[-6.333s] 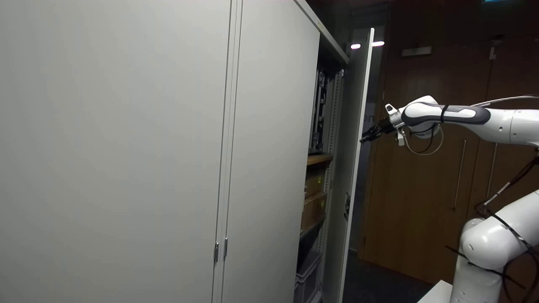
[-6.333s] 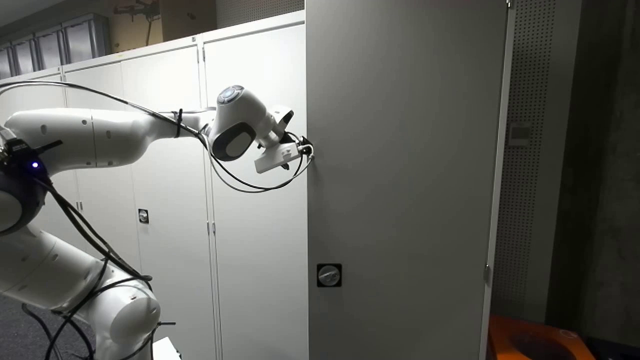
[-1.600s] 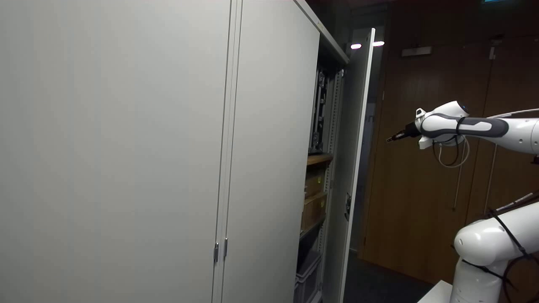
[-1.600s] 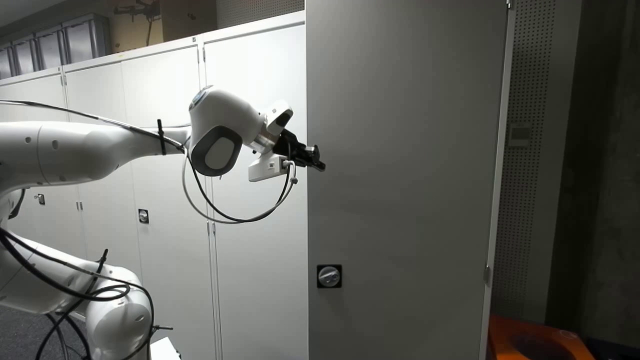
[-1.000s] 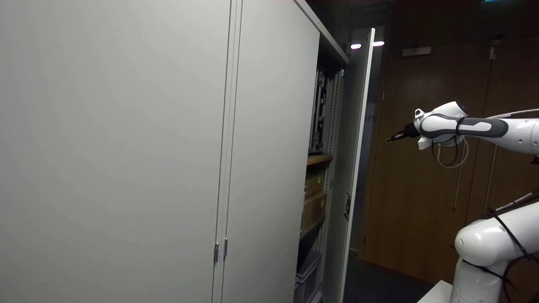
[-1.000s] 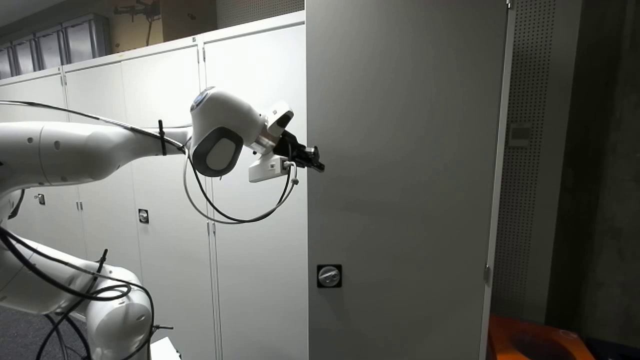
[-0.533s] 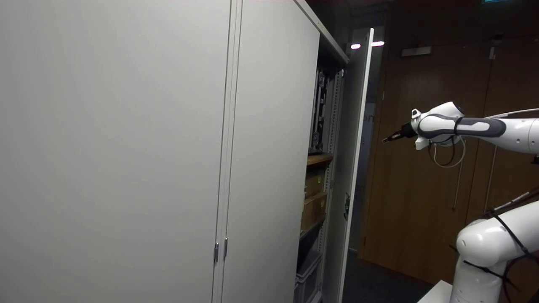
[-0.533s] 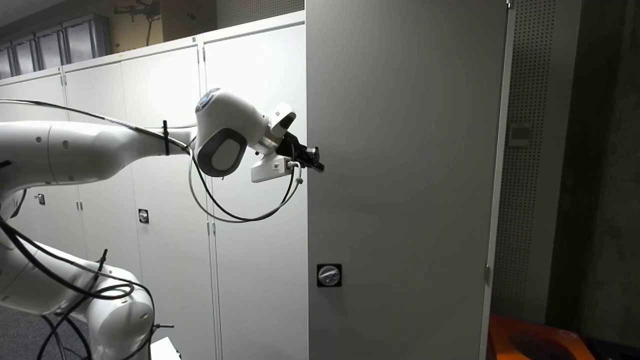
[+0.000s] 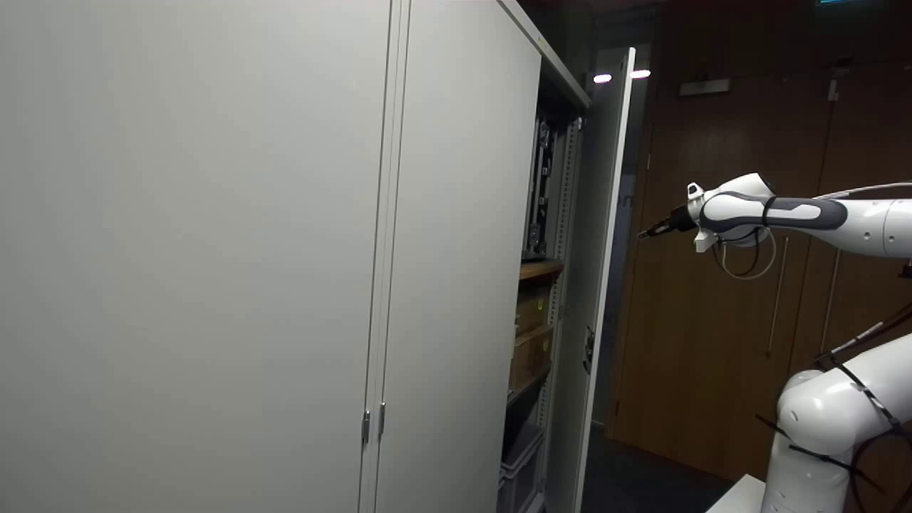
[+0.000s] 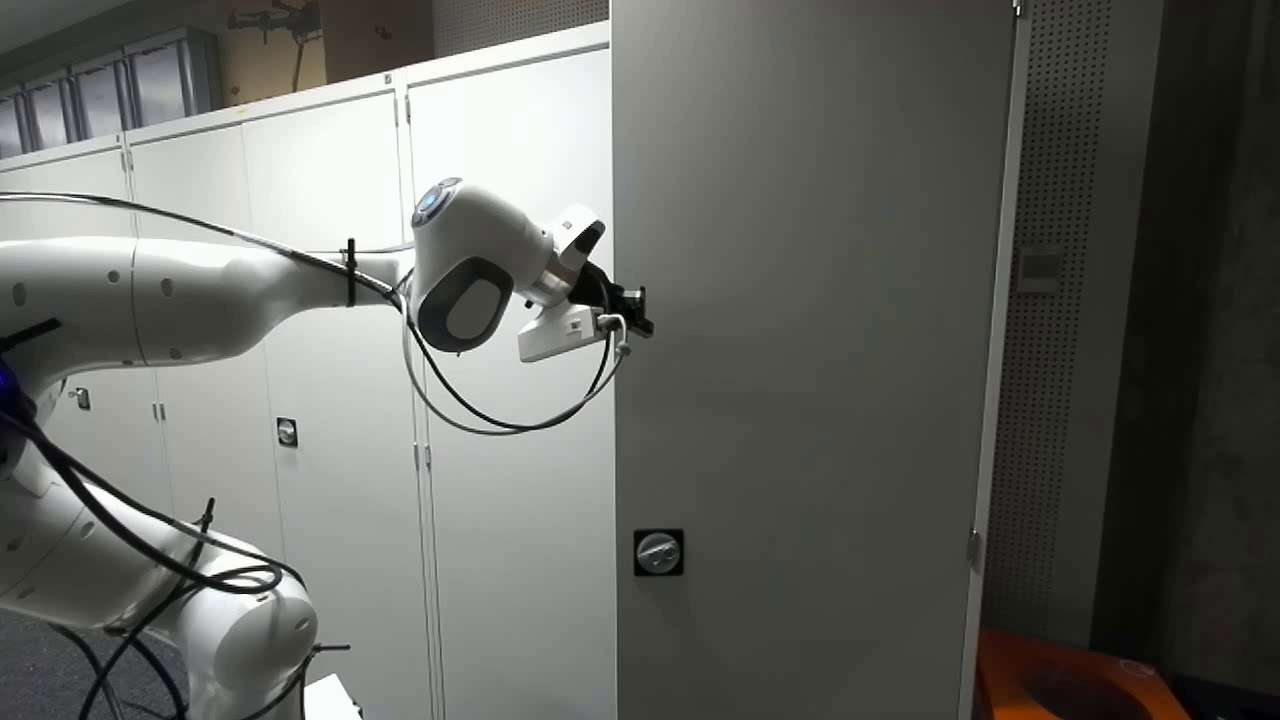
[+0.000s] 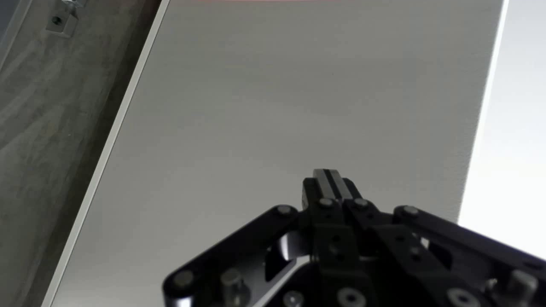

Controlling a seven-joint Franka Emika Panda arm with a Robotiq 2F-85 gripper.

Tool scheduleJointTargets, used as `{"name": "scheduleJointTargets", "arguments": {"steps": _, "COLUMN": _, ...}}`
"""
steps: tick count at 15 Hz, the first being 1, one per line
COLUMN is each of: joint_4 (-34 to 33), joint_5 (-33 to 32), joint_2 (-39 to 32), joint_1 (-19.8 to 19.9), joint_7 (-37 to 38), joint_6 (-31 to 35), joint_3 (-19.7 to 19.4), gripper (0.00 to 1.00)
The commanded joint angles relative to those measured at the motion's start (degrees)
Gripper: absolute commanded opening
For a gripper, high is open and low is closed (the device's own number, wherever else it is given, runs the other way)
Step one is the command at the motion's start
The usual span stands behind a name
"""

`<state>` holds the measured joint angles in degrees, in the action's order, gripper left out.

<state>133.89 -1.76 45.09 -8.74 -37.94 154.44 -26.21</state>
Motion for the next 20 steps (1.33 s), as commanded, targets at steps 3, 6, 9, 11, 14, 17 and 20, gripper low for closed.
{"name": "scheduleJointTargets", "arguments": {"steps": 3, "joint_4": -3.4, "joint_5": 1.5, "joint_2": -2.2, "joint_1": -4.9, "joint_7": -4.6, "joint_6": 3.4, "joint_3": -2.8, "gripper": 0.0}}
{"name": "scheduleJointTargets", "arguments": {"steps": 6, "joint_4": -4.4, "joint_5": 1.9, "joint_2": -2.6, "joint_1": -6.5, "joint_7": -5.5, "joint_6": 4.0, "joint_3": -3.5, "gripper": 0.0}}
{"name": "scheduleJointTargets", "arguments": {"steps": 9, "joint_4": -5.0, "joint_5": 2.2, "joint_2": -2.9, "joint_1": -8.1, "joint_7": -6.3, "joint_6": 4.2, "joint_3": -4.0, "gripper": 0.0}}
{"name": "scheduleJointTargets", "arguments": {"steps": 11, "joint_4": -5.5, "joint_5": 2.4, "joint_2": -3.0, "joint_1": -9.1, "joint_7": -6.9, "joint_6": 4.2, "joint_3": -4.4, "gripper": 0.0}}
{"name": "scheduleJointTargets", "arguments": {"steps": 14, "joint_4": -6.0, "joint_5": 3.1, "joint_2": -3.3, "joint_1": -11.1, "joint_7": -8.1, "joint_6": 4.1, "joint_3": -5.1, "gripper": 0.0}}
{"name": "scheduleJointTargets", "arguments": {"steps": 17, "joint_4": -6.6, "joint_5": 4.1, "joint_2": -3.8, "joint_1": -13.2, "joint_7": -9.8, "joint_6": 4.1, "joint_3": -6.0, "gripper": 0.0}}
{"name": "scheduleJointTargets", "arguments": {"steps": 20, "joint_4": -7.3, "joint_5": 5.5, "joint_2": -4.5, "joint_1": -15.2, "joint_7": -11.9, "joint_6": 3.7, "joint_3": -6.9, "gripper": 0.0}}
